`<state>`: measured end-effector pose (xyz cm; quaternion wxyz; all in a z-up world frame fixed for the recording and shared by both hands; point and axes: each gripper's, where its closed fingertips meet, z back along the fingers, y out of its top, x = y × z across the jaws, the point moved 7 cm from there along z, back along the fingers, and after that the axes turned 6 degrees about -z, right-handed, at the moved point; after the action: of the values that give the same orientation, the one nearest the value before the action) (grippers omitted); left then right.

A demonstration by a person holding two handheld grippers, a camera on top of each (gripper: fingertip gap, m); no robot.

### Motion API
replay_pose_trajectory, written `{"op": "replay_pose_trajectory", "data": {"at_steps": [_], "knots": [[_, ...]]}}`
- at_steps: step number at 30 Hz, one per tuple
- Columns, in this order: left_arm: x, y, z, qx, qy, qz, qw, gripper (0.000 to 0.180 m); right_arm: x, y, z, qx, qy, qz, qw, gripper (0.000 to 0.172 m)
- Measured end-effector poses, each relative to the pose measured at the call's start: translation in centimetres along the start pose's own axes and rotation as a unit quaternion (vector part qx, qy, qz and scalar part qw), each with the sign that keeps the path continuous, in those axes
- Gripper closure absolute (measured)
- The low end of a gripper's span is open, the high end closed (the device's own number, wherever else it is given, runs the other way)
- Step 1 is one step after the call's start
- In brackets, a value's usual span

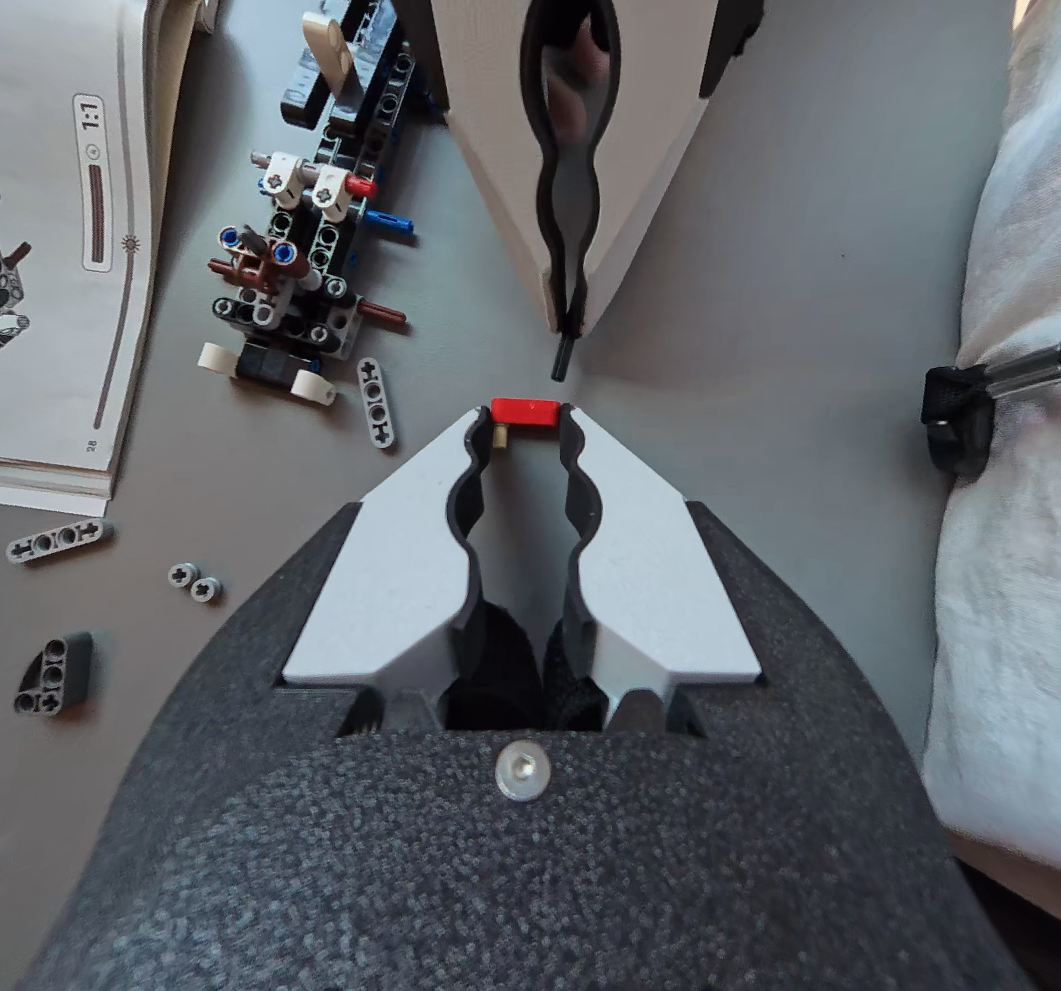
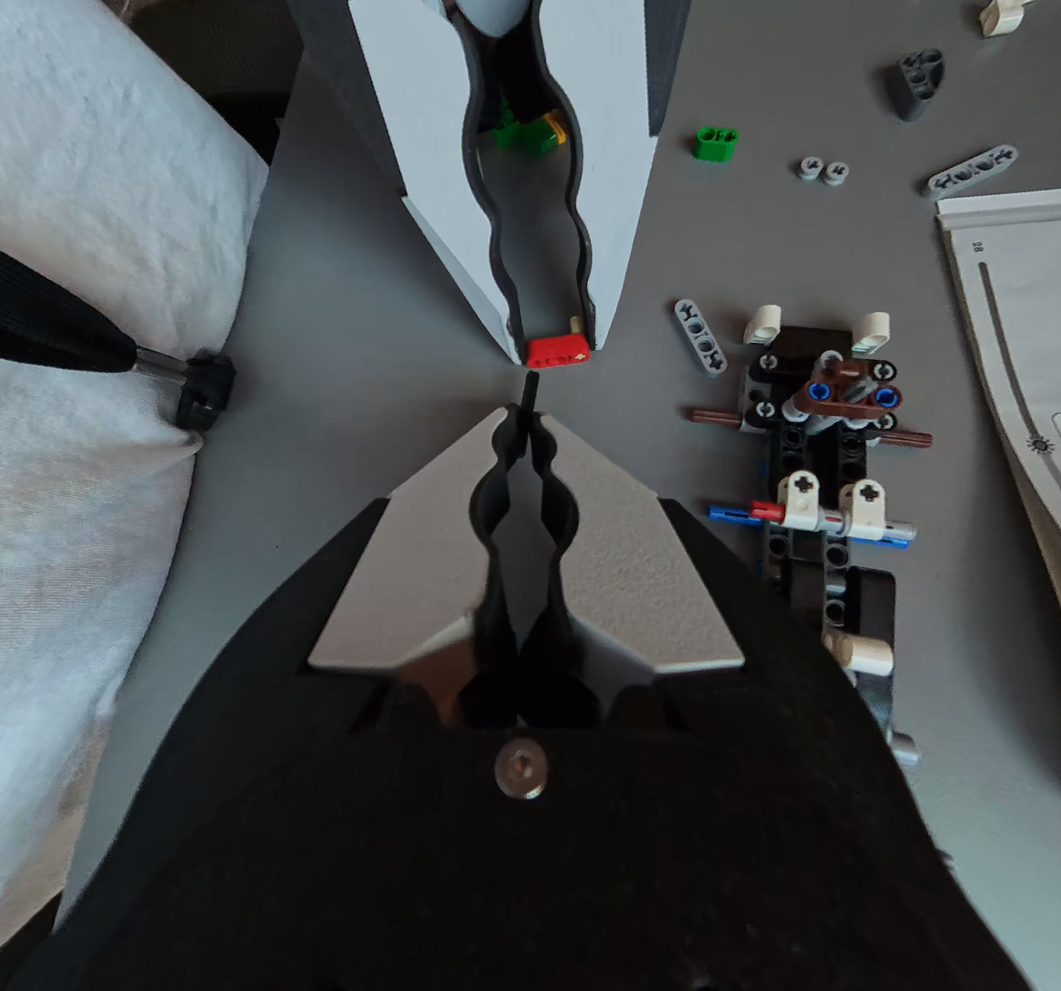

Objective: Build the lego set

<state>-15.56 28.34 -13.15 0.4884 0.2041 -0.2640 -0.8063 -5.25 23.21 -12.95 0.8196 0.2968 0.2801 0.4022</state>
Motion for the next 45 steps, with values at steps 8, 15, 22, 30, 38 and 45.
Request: {"op": "replay_pose_trajectory", "data": {"at_steps": [8, 15, 22, 30, 38, 45], "knots": [[-0.2, -0.1, 0.0, 0.003, -0.025, -0.027, 0.999, 0.158, 0.3, 0.3, -1.1, -0.03, 0.022, 0.037, 0.999, 0.17], [-0.1, 0.0, 0.1, -0.005, -0.031, -0.041, 0.999, 0.158, 0.1, 0.1, -1.1, -0.008, 0.006, 0.062, 0.998, 0.169], [0.0, -0.2, 0.1, 0.006, -0.023, -0.036, 0.999, 0.158, 0.2, 0.1, -1.0, 0.008, 0.02, 0.044, 0.999, 0.17], [0.0, -0.2, 0.1, 0.012, -0.023, -0.019, 0.999, 0.158, -0.6, -0.1, -1.3, 0.0, -0.032, 0.154, 0.988, 0.17], [-0.3, -0.2, 0.2, 0.003, -0.05, -0.037, 0.998, 0.158, -1.1, -0.1, -1.4, 0.008, -0.064, 0.253, 0.965, 0.17], [-0.4, -0.3, 0.3, 0.011, -0.062, -0.044, 0.997, 0.158, -1.4, -0.1, -1.7, 0.009, -0.089, 0.296, 0.951, 0.17]]}}
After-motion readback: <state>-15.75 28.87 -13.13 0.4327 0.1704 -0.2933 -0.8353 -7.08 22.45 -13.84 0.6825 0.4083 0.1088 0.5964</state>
